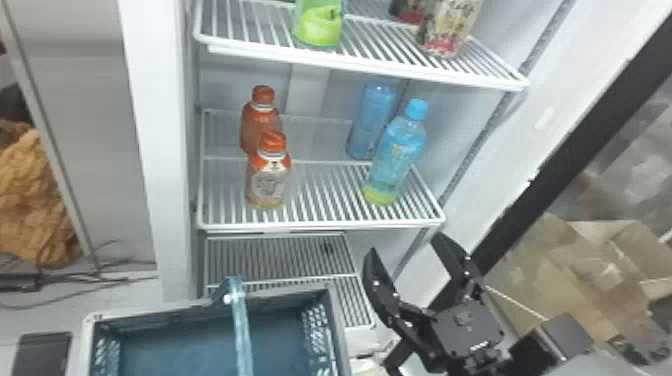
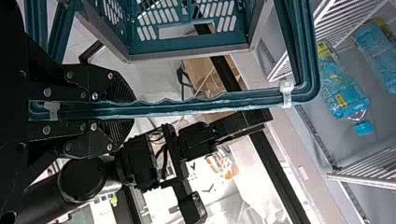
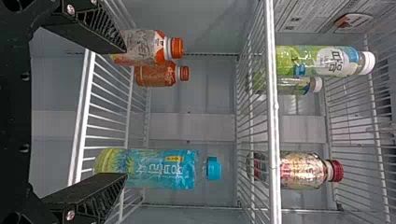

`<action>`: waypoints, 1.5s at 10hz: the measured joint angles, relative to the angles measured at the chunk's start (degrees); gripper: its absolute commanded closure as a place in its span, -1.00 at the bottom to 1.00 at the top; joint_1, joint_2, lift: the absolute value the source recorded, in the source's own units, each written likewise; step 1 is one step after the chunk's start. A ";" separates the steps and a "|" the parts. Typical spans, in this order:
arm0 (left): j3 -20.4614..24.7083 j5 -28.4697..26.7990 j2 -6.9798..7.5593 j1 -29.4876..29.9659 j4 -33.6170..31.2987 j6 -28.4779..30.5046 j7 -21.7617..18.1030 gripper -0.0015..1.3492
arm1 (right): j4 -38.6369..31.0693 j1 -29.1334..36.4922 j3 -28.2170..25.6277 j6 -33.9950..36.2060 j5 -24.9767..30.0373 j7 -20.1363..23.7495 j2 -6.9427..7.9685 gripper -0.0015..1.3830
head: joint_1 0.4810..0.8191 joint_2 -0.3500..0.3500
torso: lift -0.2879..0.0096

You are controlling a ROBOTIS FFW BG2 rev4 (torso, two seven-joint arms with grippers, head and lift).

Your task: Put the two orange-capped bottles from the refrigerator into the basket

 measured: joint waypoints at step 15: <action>-0.74 1.38 0.23 0.07 0.00 -0.70 0.53 0.77 | 17.80 -22.44 11.42 1.69 2.69 -1.08 -3.89 -0.84 | 0.27 -0.95 | -1.00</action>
